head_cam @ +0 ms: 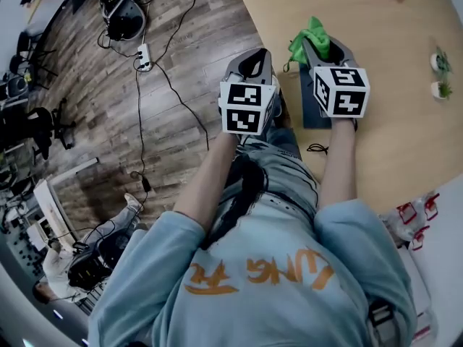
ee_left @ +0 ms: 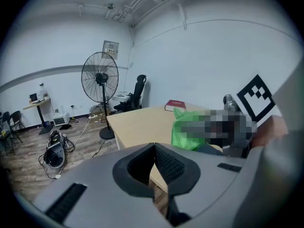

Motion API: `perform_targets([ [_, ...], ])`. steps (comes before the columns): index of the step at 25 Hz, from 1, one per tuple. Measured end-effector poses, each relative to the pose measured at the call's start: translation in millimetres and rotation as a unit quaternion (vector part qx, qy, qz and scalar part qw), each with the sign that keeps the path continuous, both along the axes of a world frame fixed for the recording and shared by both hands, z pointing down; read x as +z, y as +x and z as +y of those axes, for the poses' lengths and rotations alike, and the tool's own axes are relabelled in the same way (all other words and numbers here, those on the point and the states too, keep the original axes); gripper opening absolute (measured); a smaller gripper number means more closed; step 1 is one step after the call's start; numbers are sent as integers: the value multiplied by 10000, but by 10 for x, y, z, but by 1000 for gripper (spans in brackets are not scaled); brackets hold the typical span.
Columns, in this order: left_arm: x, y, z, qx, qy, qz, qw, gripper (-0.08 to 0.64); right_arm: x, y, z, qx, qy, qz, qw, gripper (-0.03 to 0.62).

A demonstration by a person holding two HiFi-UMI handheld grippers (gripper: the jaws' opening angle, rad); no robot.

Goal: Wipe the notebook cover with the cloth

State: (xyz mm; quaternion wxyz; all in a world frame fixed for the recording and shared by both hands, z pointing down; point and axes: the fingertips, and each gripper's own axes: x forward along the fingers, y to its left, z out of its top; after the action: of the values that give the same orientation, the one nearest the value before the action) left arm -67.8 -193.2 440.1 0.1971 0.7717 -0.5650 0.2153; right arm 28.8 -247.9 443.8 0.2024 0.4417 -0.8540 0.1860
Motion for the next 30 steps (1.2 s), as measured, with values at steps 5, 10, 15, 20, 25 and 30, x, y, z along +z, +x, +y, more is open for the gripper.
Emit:
perform_targets([
  [5,142,37,51,123,-204,-6,9997,18,251,-77,-6,-249,-159,429,9986,133],
  [10,237,94,58,228,-301,-18,9993,18,423,-91,3,-338,-257,684,9968,133],
  [15,309,174,48,347,-384,-11,9987,18,601,-26,34,-276,-470,857,9948,133],
  [20,395,243,65,403,-484,-46,9980,19,669,27,58,-335,-521,1090,9921,133],
  [25,439,306,84,457,-538,-70,9975,18,689,101,94,-251,-464,1366,9892,133],
  [30,440,306,80,471,-534,-81,9974,18,686,125,137,-187,-414,1361,9897,133],
])
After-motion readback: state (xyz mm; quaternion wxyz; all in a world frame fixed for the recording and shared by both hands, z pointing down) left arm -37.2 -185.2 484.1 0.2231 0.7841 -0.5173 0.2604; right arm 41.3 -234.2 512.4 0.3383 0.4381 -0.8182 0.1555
